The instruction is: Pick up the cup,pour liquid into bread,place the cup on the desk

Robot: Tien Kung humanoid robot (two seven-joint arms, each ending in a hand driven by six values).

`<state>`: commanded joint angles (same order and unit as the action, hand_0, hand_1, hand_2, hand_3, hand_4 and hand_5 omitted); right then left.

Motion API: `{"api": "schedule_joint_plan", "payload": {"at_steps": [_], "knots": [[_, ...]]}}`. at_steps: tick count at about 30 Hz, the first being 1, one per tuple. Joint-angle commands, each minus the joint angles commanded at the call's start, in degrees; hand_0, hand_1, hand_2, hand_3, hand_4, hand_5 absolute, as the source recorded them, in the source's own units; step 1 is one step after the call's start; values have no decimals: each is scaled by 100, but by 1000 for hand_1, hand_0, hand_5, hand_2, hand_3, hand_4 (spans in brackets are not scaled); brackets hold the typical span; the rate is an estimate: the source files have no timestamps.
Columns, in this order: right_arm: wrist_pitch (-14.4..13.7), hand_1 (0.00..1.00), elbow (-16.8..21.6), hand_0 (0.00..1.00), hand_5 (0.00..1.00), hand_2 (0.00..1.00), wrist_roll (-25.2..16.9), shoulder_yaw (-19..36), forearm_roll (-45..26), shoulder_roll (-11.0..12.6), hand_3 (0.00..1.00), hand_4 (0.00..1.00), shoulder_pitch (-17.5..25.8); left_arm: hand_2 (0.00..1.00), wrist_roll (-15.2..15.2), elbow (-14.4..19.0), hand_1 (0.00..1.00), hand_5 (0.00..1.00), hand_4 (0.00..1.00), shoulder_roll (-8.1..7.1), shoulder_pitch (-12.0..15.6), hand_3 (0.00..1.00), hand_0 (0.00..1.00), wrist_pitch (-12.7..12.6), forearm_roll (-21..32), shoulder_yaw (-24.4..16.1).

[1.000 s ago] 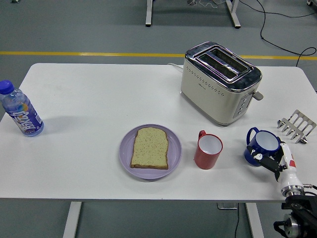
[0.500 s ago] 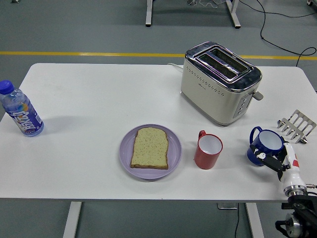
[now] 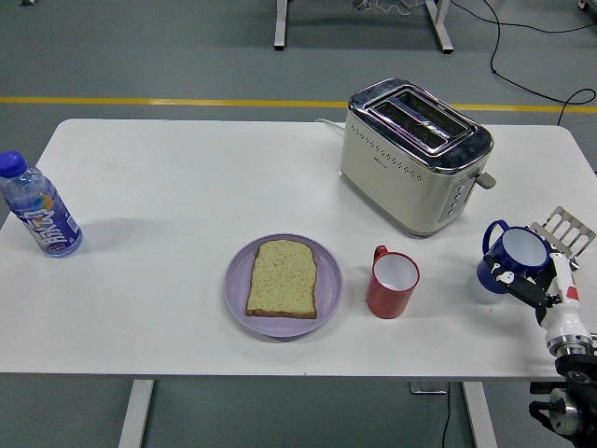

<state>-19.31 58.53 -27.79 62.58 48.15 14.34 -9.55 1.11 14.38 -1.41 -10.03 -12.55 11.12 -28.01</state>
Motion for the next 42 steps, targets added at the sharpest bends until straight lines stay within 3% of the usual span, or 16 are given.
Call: {"api": "schedule_joint_plan", "payload": {"at_steps": [20,42], "knots": [[200,412,1578,501,2,506,1531,750,851,331,496,705,305,773,-41,-9,756,998,396,-13,-19,611,690,25,114,65],[371,402,2524,490,2,512,2513,631,1246,445,500,697,174,773,-88,-14,756,998,396,-35,-63,611,690,21,224,97]]}}
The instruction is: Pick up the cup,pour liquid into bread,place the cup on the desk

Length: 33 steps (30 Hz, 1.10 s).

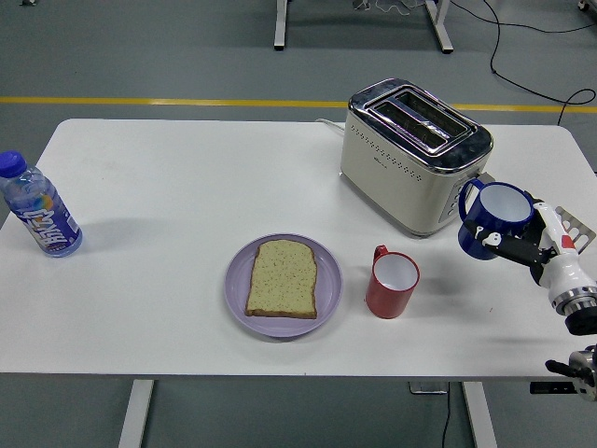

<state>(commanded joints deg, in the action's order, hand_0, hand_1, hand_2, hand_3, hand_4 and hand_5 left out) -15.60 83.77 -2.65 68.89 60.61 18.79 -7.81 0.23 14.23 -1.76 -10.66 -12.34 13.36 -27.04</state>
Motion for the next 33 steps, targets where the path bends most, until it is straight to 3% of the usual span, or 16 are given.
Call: {"api": "schedule_joint_plan", "payload": {"at_steps": [14,33], "knots": [[62,403,22,487,2,510,69,-291,39,-61,498,699,-272,773,-1,9,756,998,396,-3,-9,611,690,-15,11,15],[158,398,-356,478,2,509,157,-1234,17,-218,501,692,-1297,773,68,35,756,998,396,6,-3,611,690,-77,-181,-89]]}}
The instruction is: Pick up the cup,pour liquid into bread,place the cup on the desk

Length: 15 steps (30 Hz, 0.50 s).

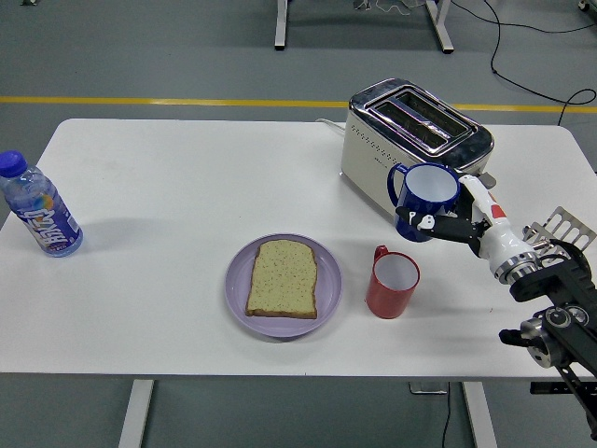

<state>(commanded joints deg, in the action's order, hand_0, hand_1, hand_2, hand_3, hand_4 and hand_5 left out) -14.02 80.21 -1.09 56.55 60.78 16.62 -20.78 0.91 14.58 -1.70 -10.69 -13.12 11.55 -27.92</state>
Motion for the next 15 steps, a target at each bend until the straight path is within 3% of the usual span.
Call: {"api": "schedule_joint_plan", "payload": {"at_steps": [15], "knots": [[26,394,-333,470,2,508,5,-497,-18,-275,501,696,-689,773,-10,2,756,998,396,-1,15,611,690,2,27,20]]}}
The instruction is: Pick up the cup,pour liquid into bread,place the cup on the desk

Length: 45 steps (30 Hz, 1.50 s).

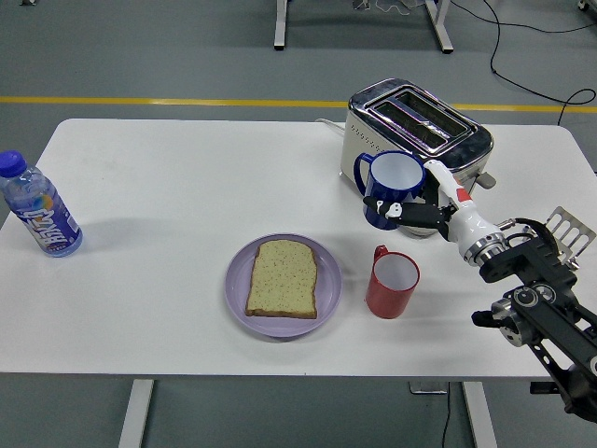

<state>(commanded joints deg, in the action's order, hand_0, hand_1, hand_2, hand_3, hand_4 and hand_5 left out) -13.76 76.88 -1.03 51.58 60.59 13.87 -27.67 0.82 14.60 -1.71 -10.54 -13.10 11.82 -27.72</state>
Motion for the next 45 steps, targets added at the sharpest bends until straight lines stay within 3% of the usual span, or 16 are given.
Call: {"api": "schedule_joint_plan", "payload": {"at_steps": [17,33,45], "knots": [[-43,393,-733,467,2,507,-62,-434,355,-401,501,698,-772,773,-64,3,756,998,396,-22,-22,611,690,17,190,119],[-133,393,-1208,467,2,507,-136,-891,887,-649,501,700,-1218,773,-69,0,756,998,396,-24,-7,611,690,22,211,121],[-273,392,-1491,468,2,506,-343,-1368,1737,-827,501,701,-1619,773,-82,1,756,998,396,-29,-11,611,690,25,243,145]]}}
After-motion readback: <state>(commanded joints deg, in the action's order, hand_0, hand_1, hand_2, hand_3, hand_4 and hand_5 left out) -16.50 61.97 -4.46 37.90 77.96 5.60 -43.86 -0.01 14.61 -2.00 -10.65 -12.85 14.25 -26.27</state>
